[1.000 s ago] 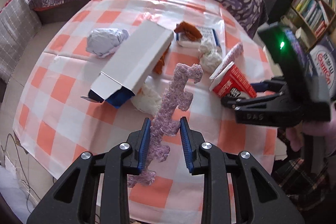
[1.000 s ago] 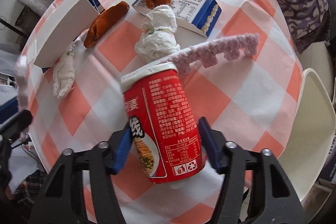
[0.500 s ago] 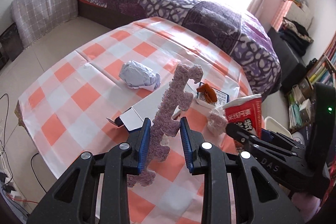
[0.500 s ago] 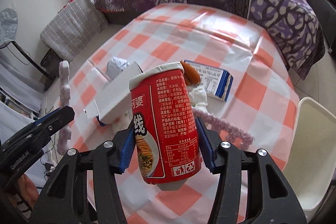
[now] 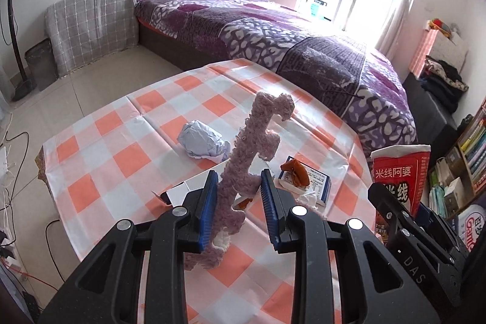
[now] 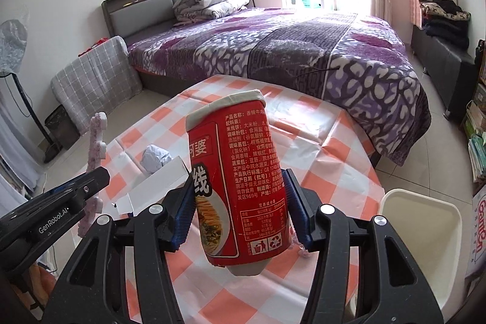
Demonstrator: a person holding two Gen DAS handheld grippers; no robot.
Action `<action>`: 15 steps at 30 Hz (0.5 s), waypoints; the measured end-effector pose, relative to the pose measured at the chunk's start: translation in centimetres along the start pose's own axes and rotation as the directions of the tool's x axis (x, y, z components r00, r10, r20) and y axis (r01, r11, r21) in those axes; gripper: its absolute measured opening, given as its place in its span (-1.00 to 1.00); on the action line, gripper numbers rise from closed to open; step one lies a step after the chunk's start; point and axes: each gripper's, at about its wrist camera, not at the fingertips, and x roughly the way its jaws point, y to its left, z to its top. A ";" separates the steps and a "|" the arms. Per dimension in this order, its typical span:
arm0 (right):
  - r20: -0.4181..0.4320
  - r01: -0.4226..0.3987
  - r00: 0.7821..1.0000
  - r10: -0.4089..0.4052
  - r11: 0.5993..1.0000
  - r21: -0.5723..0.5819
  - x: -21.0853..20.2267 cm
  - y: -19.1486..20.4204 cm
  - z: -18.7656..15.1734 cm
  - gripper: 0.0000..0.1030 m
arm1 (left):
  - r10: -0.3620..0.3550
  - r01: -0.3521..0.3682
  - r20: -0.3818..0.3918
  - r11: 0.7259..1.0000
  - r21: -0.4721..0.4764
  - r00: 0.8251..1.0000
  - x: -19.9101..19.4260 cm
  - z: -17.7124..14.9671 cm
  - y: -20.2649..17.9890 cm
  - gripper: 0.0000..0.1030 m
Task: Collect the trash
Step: 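Drop red can in bin with right tool while left tool lifts strip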
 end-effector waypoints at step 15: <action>-0.014 0.060 0.998 -0.059 0.995 0.082 -1.6 -5.2 0.2 0.02 | -0.086 0.088 -0.027 0.994 0.066 0.996 0.4 -1.0 -5.7 -0.43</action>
